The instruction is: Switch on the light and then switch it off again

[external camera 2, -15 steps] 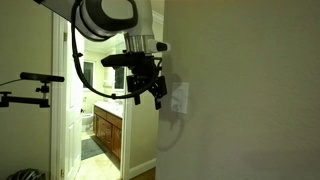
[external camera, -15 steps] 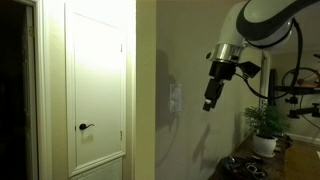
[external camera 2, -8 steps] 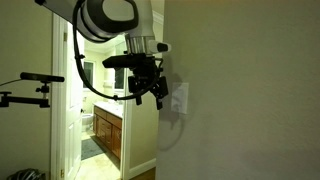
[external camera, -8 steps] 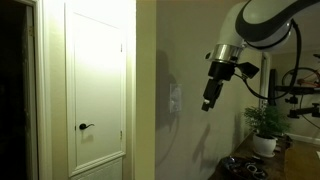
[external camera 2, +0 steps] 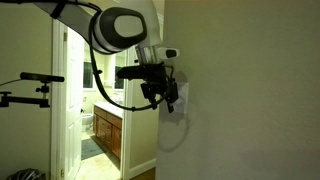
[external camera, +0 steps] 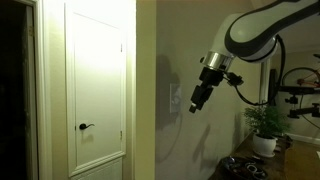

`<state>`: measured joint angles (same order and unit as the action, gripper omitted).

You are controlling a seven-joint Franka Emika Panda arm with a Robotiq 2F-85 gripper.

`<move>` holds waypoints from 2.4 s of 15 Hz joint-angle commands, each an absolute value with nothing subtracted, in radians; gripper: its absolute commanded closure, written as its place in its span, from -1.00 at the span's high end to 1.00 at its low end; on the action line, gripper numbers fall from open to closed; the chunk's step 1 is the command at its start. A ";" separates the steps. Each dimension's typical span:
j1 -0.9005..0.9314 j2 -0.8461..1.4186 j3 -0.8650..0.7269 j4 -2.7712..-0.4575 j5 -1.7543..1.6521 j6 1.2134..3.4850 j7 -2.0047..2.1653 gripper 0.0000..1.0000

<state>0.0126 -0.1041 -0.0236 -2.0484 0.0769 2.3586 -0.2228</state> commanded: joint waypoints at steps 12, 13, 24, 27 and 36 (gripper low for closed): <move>-0.025 -0.032 -0.036 -1.999 0.084 2.618 -0.093 -1.00; -0.024 -0.033 -0.035 -1.998 0.089 2.619 -0.086 -0.95; -0.011 -0.025 -0.022 -1.970 0.124 2.608 -0.080 -0.92; -0.008 -0.012 -0.018 -1.964 0.138 2.603 -0.082 -0.92; -0.014 0.024 -0.016 -1.930 0.152 2.622 -0.083 -0.92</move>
